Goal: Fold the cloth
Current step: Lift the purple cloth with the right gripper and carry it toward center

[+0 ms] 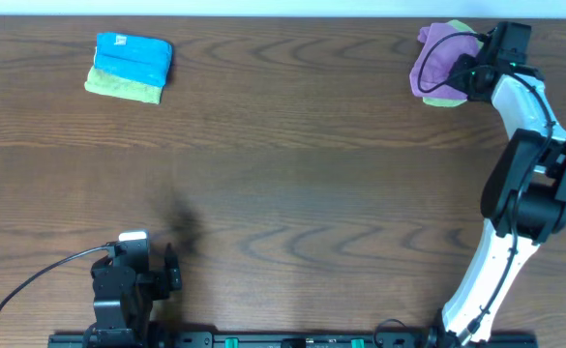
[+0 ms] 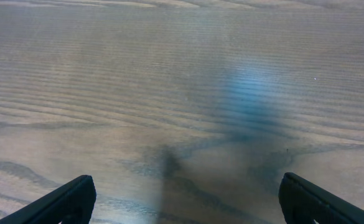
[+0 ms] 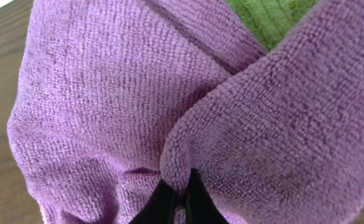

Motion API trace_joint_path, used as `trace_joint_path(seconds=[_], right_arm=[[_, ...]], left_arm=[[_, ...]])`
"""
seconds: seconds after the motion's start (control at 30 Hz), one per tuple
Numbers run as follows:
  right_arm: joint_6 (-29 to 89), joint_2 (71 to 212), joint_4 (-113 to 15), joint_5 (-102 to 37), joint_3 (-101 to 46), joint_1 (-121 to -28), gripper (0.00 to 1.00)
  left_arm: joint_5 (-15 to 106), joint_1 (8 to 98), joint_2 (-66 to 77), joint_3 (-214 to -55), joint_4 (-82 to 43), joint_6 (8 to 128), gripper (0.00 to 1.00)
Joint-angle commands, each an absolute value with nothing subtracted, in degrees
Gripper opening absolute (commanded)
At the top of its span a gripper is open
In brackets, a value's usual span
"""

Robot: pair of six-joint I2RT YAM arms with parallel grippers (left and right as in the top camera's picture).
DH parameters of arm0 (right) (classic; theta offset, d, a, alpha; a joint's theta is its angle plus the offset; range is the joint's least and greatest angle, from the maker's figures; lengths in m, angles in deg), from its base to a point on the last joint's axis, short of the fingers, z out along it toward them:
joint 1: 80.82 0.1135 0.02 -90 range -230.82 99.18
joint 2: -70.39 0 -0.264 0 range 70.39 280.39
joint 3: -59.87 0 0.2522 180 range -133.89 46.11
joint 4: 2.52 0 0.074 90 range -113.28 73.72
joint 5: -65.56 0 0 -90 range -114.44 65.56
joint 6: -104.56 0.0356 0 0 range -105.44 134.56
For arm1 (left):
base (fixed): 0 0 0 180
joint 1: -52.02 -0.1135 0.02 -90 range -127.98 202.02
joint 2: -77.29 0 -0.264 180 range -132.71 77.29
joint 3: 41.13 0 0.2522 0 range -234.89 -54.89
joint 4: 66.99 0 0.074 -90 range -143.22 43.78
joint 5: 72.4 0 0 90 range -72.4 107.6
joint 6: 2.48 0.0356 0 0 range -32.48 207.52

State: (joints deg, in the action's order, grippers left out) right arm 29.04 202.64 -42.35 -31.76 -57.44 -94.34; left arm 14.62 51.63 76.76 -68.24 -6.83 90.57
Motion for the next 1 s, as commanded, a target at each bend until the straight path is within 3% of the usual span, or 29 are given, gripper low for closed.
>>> trace_joint_path(seconds=[0.0, 0.57, 0.97], right_arm=[[28.7, 197.4, -43.2, -32.4, -58.8, -93.8, 0.02], [28.6, 184.4, -50.1, -32.5, -58.8, -92.8, 0.02], [18.3, 173.0, -63.8, -37.5, -58.8, -87.6, 0.01]], left_arm=[[14.6, 51.3, 77.1, -65.9, -4.6, 91.2, 0.95], [14.6, 51.3, 77.1, -65.9, -4.6, 91.2, 0.95], [14.6, 51.3, 77.1, -65.9, -4.6, 91.2, 0.95]])
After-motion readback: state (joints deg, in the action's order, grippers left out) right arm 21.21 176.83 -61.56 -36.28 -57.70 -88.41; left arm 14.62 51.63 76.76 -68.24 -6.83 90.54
